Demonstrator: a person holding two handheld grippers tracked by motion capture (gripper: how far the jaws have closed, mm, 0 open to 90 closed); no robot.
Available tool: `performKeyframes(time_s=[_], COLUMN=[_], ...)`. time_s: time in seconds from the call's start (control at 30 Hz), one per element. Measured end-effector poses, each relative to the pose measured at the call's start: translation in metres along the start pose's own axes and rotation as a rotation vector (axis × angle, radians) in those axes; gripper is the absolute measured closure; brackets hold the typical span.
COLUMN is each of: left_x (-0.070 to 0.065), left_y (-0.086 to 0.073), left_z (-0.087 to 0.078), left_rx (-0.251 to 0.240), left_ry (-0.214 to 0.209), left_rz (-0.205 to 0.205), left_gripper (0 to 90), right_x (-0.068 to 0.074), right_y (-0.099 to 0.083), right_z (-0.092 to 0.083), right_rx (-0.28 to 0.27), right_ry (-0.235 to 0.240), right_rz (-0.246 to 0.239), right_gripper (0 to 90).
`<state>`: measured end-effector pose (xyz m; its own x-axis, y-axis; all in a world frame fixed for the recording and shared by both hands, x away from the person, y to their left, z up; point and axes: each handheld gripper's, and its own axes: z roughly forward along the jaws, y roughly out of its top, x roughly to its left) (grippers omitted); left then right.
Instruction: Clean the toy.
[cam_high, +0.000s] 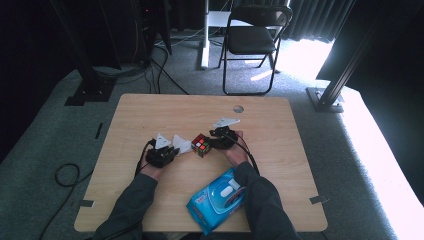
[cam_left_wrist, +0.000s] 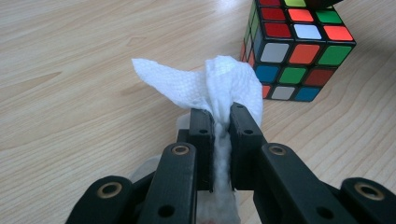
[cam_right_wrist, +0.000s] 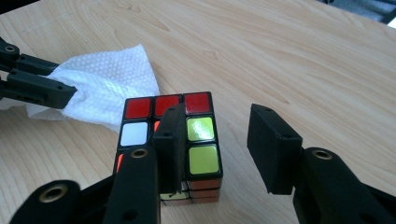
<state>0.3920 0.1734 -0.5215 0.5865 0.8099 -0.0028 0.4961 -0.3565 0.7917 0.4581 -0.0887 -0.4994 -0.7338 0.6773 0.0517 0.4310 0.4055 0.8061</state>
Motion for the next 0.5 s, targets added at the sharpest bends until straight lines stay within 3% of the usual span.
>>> performKeyframes(time_s=[0.23,0.5], left_x=[0.0,0.0009], left_y=[0.0001,0.0003], left_z=[-0.0002,-0.0005], left_rx=[0.0,-0.001], left_ry=[0.001,0.003], left_rz=[0.001,0.0], left_gripper=[82.1,82.0], right_x=[-0.0034,-0.0015], right_y=[0.0002,-0.0009], right_z=[0.0008,-0.0023], right_rx=[0.01,0.022], right_ry=[0.023,0.045], right_rz=[0.05,0.058], right_gripper=[63.3,62.3])
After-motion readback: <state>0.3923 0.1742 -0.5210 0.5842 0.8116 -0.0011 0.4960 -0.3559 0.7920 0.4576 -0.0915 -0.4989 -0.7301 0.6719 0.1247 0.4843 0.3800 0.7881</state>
